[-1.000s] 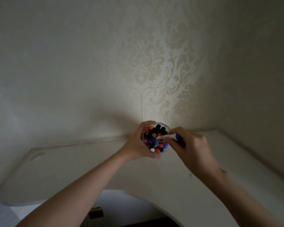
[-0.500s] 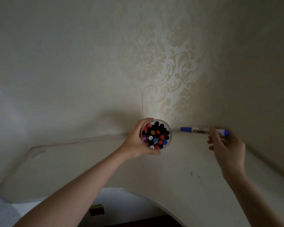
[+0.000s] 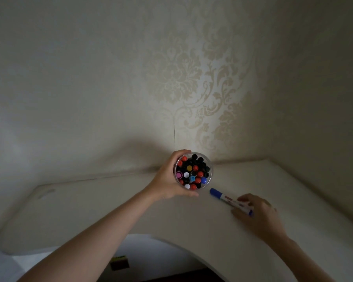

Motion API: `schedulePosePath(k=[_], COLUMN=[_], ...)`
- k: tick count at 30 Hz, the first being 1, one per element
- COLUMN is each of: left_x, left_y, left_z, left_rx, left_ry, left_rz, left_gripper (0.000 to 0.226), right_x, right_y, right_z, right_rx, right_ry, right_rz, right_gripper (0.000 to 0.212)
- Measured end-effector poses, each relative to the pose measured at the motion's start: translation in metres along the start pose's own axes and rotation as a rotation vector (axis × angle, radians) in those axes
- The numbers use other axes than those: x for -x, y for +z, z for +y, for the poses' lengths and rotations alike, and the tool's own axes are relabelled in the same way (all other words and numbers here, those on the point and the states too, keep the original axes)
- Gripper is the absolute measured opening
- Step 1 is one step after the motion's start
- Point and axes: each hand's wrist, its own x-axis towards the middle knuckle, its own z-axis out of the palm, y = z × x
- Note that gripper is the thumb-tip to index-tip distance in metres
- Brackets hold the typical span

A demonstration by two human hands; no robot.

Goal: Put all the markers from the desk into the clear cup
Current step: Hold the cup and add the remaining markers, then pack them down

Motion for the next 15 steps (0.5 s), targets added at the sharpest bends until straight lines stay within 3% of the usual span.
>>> schedulePosePath(k=[4,7,10,15], left_x=[0.000,0.000,0.000,0.002], left_y=[0.001,0.002,0.001,-0.001], left_z=[0.003,0.004,0.005,0.004], left_rx=[0.016,-0.001,-0.002,-0.006], left_ry=[-0.011,0.000,-0.003,-0.008], left_rz=[0.003,0.003,0.013,0.030], left_gripper=[0.106,0.108,0.113,0.111], right_x=[-0.011,-0.023,-0.030,-0.028], right_y=[-0.014,-0.027,-0.029,-0.015], right_z=[-0.039,-0.083,-0.108,-0.123], right_rx=[-0.143,-0.208,0.026,0.303], right_ry=[-0.291,-0.388,-0.353,-0.308], right_rz=[0.334,0.340,0.295,0.314], right_gripper=[0.028,0.033,0.049,0.051])
